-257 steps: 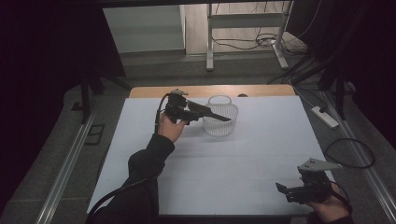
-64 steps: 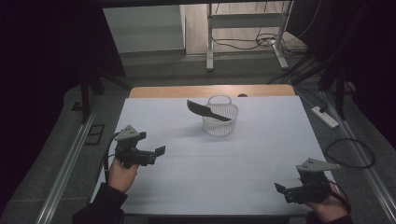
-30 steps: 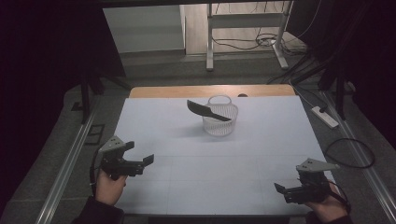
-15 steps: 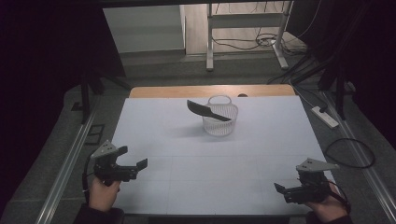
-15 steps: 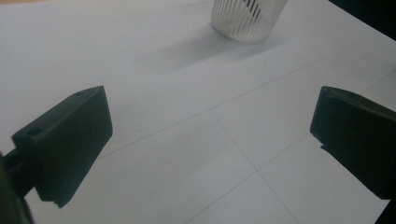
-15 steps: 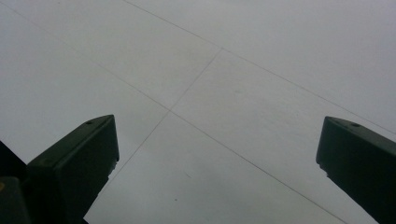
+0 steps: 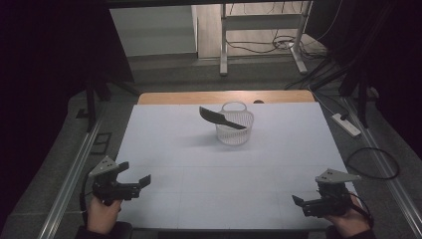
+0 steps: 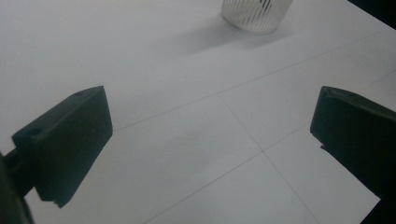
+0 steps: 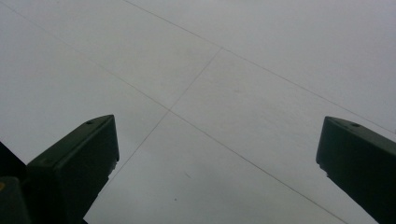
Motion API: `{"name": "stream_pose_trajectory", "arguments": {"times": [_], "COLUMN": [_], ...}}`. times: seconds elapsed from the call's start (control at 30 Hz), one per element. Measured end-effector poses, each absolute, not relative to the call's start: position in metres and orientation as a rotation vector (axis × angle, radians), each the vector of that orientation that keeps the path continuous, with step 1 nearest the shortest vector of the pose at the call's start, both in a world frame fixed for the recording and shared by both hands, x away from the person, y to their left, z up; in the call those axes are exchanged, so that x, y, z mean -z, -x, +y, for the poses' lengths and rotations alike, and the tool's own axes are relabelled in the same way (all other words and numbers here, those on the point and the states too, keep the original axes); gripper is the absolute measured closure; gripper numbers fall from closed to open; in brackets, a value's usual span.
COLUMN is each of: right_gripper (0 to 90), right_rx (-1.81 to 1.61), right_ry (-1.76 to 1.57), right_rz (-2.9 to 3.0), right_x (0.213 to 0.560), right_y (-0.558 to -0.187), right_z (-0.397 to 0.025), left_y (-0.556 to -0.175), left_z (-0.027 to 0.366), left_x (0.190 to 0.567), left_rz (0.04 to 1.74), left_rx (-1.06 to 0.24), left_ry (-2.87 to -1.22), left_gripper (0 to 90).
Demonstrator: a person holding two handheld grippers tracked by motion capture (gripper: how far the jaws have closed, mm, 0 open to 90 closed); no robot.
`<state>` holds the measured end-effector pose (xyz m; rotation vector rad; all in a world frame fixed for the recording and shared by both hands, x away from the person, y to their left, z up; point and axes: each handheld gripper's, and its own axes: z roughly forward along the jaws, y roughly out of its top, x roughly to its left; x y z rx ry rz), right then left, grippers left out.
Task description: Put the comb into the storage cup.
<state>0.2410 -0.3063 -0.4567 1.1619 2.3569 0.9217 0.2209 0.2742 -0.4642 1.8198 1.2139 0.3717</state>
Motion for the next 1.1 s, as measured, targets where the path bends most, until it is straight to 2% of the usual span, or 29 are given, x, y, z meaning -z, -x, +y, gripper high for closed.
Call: {"name": "stream_pose_trajectory", "arguments": {"times": [1.1], "right_gripper": [0.0], "right_rx": [-0.915], "right_ry": [-1.178], "right_rz": [2.350], "right_x": [0.457], "right_y": [-0.242], "right_z": [-0.307], "left_y": [-0.199], "left_z": [0.273], "left_x": [0.471], "left_rz": [1.285], "left_rx": [-0.410], "left_ry": [-1.882], "left_gripper": [0.0]}}
